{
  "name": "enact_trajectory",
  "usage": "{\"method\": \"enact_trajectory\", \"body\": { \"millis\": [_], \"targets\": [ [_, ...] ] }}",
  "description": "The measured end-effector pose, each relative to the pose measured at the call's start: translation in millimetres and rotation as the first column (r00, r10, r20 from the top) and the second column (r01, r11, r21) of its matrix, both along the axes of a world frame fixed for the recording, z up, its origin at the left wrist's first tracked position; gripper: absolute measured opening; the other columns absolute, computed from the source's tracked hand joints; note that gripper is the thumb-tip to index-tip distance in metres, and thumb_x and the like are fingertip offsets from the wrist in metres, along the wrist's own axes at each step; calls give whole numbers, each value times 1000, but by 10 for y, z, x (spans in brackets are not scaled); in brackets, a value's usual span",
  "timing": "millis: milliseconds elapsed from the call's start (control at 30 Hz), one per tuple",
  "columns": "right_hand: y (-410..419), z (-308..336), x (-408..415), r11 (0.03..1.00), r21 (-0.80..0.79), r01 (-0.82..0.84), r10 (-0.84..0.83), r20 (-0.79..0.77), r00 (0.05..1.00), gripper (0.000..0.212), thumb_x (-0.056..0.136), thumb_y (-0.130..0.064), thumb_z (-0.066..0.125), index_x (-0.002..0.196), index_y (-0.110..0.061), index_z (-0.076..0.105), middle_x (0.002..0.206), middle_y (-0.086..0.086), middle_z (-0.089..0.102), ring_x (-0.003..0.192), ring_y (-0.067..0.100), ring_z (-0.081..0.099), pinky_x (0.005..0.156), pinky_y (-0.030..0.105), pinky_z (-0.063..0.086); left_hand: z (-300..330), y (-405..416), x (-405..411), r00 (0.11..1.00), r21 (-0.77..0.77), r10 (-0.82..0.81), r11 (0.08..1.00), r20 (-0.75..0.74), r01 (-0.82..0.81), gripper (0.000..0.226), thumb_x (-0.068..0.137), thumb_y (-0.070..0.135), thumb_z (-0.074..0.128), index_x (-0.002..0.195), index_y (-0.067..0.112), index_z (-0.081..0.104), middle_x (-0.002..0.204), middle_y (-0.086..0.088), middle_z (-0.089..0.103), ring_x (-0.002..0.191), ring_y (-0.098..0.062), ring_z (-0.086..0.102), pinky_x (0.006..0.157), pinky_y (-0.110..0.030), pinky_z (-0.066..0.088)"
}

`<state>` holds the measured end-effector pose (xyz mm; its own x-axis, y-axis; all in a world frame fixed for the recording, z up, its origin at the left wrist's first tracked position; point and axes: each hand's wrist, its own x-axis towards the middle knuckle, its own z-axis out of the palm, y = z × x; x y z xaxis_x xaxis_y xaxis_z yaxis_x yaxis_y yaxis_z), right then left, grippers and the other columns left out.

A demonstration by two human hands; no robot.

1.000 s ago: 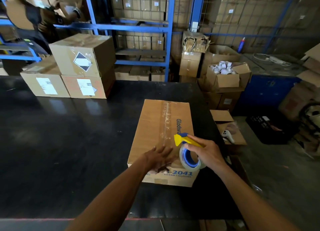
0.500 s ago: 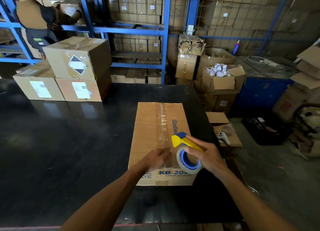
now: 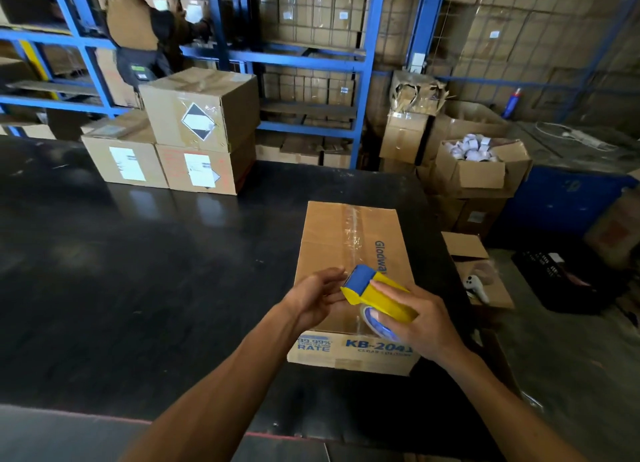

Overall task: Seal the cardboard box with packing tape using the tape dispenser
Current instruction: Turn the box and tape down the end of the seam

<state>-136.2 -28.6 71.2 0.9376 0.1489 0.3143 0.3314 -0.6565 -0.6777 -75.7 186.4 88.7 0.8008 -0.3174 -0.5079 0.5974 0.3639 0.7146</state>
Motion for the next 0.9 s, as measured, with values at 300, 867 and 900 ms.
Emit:
{"method": "enact_trajectory", "body": {
  "millis": [300, 867, 900],
  "targets": [
    [250, -74, 32, 993, -56, -100, 99, -31, 995, 55, 76, -55, 72, 128, -58, 54, 106, -6, 64, 98, 9, 61, 82, 37, 53, -240, 178, -10, 975, 200, 210, 961, -75, -191, 13, 93, -2, 60, 98, -4, 71, 64, -12, 73, 49, -19, 70, 43, -29, 56],
    [414, -53, 109, 710, -649, -273, 214, -171, 962, 50, 79, -65, 56, 128, -65, 46, 99, -3, 57, 89, 25, 62, 73, 32, 50, -1153, 370, -690, 788, 485, 432, 624, 440, -613, 45, 94, 32, 68, 137, 26, 59, 101, 9, 78, 86, 1, 71, 90, -37, 58],
    [460, -58, 107, 678, -683, -273, 218, -168, 961, 50, 81, -62, 57, 129, -63, 47, 103, -2, 58, 92, 26, 62, 75, 33, 51, -1181, 366, -706, 787, 495, 435, 615, 437, -614, 44, 93, 34, 68, 136, 27, 60, 104, 8, 77, 81, 4, 70, 88, -38, 58]
  ]
}}
